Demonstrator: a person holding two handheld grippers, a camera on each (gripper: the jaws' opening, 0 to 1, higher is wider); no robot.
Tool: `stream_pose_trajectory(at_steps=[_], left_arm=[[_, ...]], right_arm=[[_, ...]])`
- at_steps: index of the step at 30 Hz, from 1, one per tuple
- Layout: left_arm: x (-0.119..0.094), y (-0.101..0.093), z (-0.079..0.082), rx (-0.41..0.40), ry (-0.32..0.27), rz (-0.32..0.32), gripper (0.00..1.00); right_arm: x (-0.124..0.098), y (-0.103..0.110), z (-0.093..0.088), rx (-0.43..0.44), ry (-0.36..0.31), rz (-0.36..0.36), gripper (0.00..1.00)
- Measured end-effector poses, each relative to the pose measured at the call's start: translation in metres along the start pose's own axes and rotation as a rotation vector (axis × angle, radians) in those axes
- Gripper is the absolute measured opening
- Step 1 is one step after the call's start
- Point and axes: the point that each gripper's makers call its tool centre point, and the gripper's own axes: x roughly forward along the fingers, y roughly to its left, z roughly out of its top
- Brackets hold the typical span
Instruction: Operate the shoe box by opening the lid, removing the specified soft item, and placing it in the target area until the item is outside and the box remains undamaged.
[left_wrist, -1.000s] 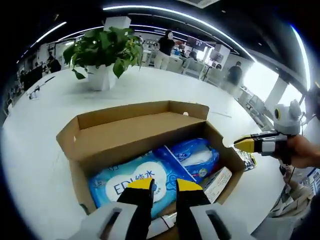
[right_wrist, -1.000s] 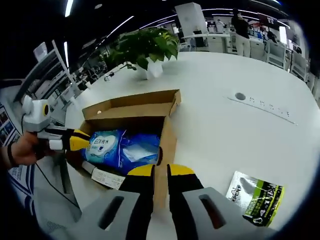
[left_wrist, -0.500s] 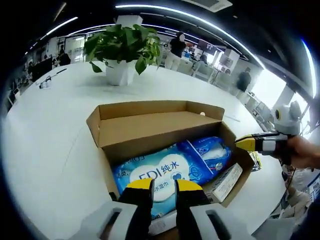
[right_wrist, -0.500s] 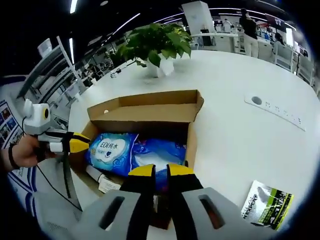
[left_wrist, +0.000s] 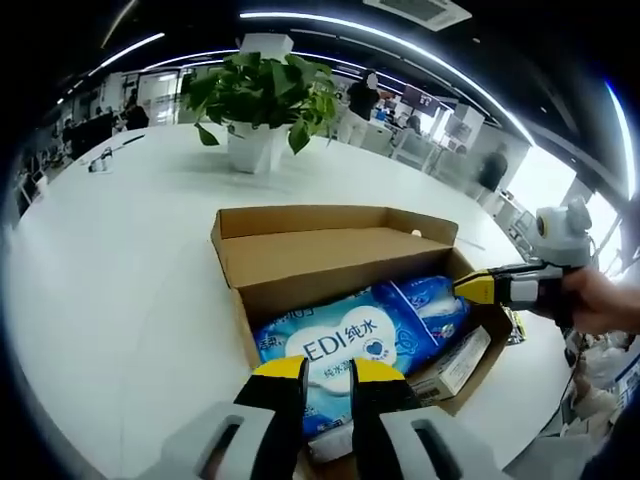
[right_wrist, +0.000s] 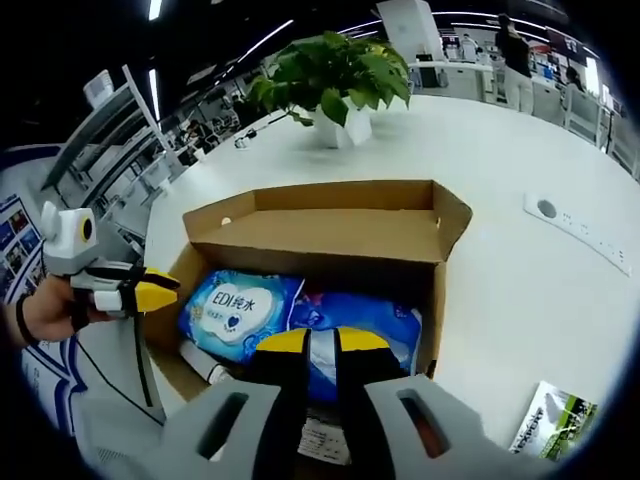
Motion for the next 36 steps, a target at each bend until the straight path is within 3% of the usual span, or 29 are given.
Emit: stream_pose_trajectory(at_steps=[14,19,25,36], left_arm=[[-0.027,0.025,-0.018,-0.035,-0.010,0.036,0.16],[-0.038,0.033,-0.021,-0.046,-0.019,0.047,0.16],[-0.037,0.050,-0.027,-0.062,-0.018,0.057,0.16],[-0.037,0.050,-0.024,-0.073,-0.026,0.057,0.16]], right_arm=[[0.043,0.026,0.000,-0.013,0.040,0.053,0.09],[0.052,0.025,-0.001,-0.018,0.054,0.047,0.08],[0.057,0.018,0.001,-0.013,0.060,0.046,0.07],[0.063,0.007,0.009,0.001,0.042,0.030,0.09]])
